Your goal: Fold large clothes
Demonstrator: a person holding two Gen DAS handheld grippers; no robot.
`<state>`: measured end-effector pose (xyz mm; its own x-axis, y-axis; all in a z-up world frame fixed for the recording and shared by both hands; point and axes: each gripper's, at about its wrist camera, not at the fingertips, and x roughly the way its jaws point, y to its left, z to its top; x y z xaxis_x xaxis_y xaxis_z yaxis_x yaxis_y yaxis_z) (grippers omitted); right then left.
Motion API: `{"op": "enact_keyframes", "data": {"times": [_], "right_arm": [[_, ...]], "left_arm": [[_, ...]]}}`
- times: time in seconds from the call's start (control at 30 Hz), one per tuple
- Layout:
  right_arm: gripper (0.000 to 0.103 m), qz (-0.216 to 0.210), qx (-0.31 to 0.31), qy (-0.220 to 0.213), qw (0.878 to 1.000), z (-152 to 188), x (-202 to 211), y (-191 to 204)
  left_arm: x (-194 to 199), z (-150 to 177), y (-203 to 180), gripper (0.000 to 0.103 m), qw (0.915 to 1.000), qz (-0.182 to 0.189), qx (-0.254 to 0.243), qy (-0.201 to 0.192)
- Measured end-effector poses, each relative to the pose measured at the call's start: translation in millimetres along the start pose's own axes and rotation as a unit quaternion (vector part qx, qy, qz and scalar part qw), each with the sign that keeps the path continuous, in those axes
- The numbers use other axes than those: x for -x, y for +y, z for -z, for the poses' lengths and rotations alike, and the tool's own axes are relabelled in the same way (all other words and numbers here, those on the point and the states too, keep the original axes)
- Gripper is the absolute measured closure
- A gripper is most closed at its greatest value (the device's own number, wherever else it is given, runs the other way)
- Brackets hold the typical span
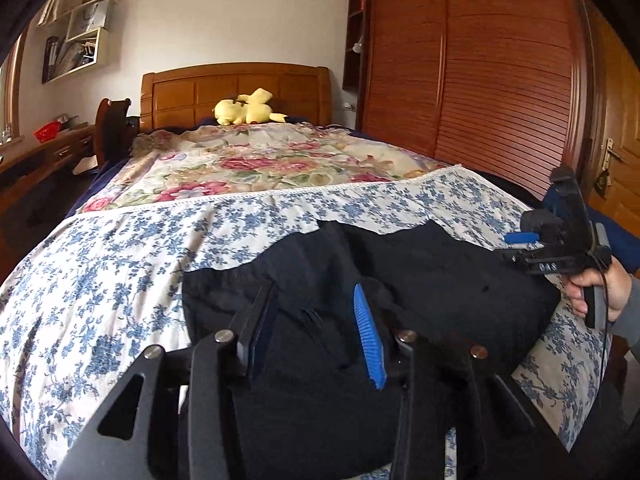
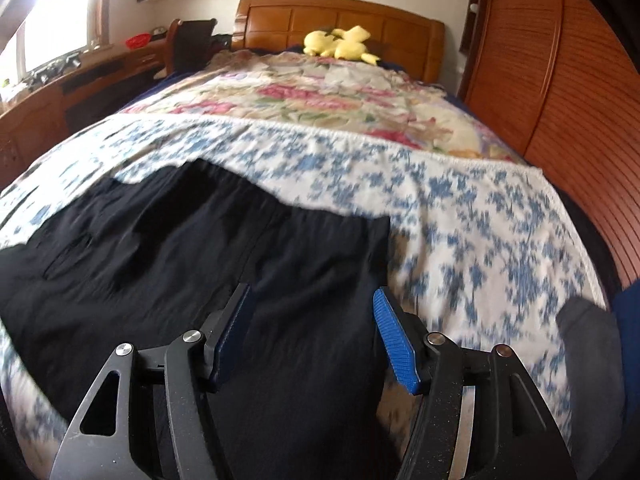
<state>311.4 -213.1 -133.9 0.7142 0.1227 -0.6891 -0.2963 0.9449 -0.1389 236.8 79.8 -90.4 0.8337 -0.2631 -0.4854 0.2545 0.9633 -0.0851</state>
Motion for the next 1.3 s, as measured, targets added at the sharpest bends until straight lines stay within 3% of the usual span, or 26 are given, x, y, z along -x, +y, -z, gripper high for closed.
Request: {"op": "enact_keyframes", "data": {"times": [0.33, 0.47, 0.57, 0.8, 0.9, 1.0, 1.3], "right_arm": [[0.04, -0.009, 0.005, 0.026, 1.0, 62.2, 32.9, 4.3], [0.039, -0.003, -0.02, 0.049, 0.999, 82.4, 24.8, -3.5], [0.038, -0.008, -0.044, 0.036, 0.998, 95.1, 21.6, -7.3], [0.039, -0.001, -0.04, 0.035, 0.999, 98.3, 29.7, -5.1], [0.038, 0.0, -0.038, 0.032, 0.999, 100.4, 32.8, -6.3], [0.038, 0.005, -0.035, 0.03, 0.999, 104.3, 34.8, -8.3], [0.037, 0.011, -0.055, 0.034, 0.998, 109.8, 37.3, -18.8]], "left_arm": [[0.5, 13.0, -26.6, 0.063, 0.9996, 0.017, -0.015, 0.016], [2.3, 18.7, -35.3, 0.063, 0.9994, 0.015, -0.024, 0.021], [6.4, 22.4, -40.6, 0.062, 0.9993, 0.013, -0.026, 0.022], [20.4, 30.2, -48.3, 0.062, 0.9992, 0.006, -0.033, 0.02], [27.6, 39.6, -40.3, 0.062, 0.9993, -0.003, -0.028, 0.026], [37.2, 52.0, -22.3, 0.062, 0.9987, -0.039, -0.019, 0.026], [68.1, 81.9, 42.8, 0.062, 0.9947, -0.084, 0.052, 0.03]]}}
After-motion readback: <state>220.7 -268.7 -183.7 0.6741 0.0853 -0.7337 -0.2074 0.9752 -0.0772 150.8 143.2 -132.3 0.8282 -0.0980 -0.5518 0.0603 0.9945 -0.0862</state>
